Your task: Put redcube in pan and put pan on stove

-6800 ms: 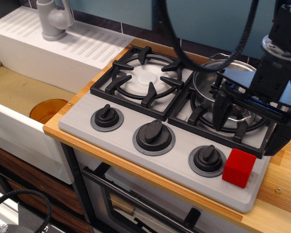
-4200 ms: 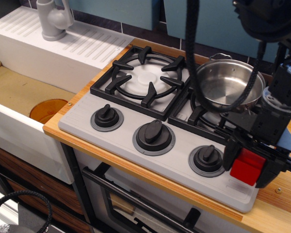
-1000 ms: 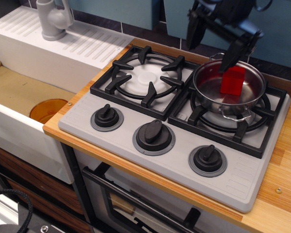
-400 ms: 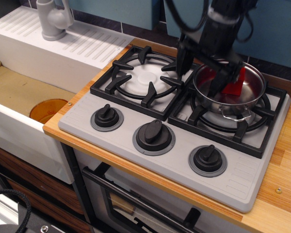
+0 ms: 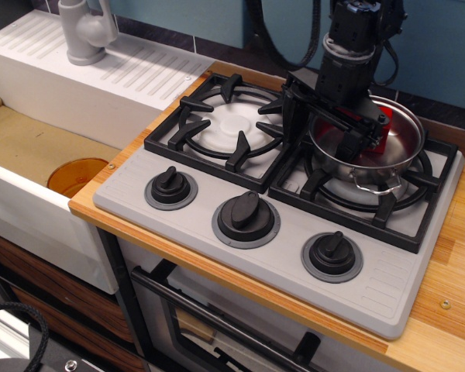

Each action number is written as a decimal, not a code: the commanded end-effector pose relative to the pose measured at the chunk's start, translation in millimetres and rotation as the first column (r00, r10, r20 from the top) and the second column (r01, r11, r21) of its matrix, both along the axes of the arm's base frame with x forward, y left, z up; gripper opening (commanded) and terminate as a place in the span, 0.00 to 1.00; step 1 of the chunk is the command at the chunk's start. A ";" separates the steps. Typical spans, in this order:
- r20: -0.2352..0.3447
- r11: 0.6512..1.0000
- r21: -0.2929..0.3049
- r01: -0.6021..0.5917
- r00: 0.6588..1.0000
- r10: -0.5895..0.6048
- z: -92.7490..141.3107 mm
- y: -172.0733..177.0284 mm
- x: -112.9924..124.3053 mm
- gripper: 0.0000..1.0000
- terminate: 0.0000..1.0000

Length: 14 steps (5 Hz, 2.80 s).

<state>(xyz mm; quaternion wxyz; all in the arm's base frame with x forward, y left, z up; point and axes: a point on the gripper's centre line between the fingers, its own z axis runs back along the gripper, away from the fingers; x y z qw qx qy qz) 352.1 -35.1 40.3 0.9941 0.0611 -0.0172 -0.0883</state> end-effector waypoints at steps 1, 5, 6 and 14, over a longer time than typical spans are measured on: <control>0.048 1.000 -0.016 -0.010 0.999 0.011 15.7 -4.8 5.2 0.00 0.00; 0.047 0.999 0.031 -0.043 0.998 0.042 48.5 -21.1 -5.7 0.00 0.00; 0.047 0.998 0.059 -0.039 0.998 0.037 70.6 -22.4 -7.7 0.00 0.00; 0.025 0.984 0.118 0.130 0.991 -0.134 90.3 103.6 1.1 0.00 0.00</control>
